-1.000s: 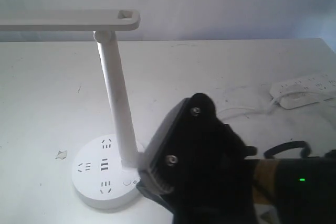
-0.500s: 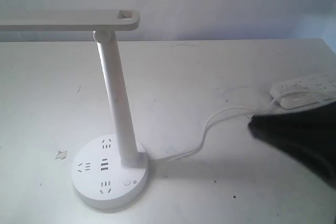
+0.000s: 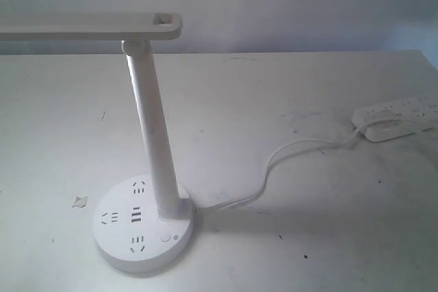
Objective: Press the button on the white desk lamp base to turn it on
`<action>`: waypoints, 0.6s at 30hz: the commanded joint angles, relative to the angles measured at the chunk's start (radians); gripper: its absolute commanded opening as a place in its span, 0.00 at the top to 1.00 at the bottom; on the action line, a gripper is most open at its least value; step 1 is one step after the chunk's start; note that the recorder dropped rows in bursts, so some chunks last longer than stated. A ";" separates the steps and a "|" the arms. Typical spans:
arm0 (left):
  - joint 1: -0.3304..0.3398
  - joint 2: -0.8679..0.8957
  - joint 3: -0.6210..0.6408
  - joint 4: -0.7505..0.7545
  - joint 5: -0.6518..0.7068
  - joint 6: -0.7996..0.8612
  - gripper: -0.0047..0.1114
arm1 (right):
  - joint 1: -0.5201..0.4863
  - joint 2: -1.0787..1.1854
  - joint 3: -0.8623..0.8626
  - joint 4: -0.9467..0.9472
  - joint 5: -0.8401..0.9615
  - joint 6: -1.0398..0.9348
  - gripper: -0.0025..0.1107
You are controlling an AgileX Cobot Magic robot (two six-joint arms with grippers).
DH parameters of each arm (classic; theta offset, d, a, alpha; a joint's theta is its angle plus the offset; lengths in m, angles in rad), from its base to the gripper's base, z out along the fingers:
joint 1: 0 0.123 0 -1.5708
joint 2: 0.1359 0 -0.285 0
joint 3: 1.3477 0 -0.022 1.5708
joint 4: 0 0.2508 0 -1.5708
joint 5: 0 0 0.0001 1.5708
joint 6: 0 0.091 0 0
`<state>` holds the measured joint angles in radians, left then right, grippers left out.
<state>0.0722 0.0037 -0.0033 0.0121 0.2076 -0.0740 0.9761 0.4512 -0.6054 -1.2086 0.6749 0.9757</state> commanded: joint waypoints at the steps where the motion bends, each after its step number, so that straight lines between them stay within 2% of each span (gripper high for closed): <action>1: -0.005 -0.004 0.003 -0.003 -0.006 -0.004 0.96 | 0.000 -0.004 0.062 0.026 -0.101 0.013 0.98; 4: -0.005 -0.004 0.003 -0.003 -0.006 -0.004 0.96 | 0.000 -0.004 0.142 0.026 -0.271 0.004 0.98; 6: -0.005 -0.004 0.003 -0.003 -0.006 -0.004 0.96 | 0.000 -0.004 0.180 0.026 -0.320 0.012 0.98; 12: -0.005 -0.004 0.003 -0.003 -0.006 -0.004 0.96 | 0.000 -0.001 0.228 0.050 -0.230 0.017 0.98; 18: -0.005 -0.004 0.003 -0.003 -0.006 -0.004 0.96 | 0.000 -0.001 0.228 0.049 -0.235 0.017 0.98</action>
<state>0.0722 0.0037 -0.0033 0.0121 0.2076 -0.0740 0.9761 0.4512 -0.3835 -1.1590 0.4364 0.9833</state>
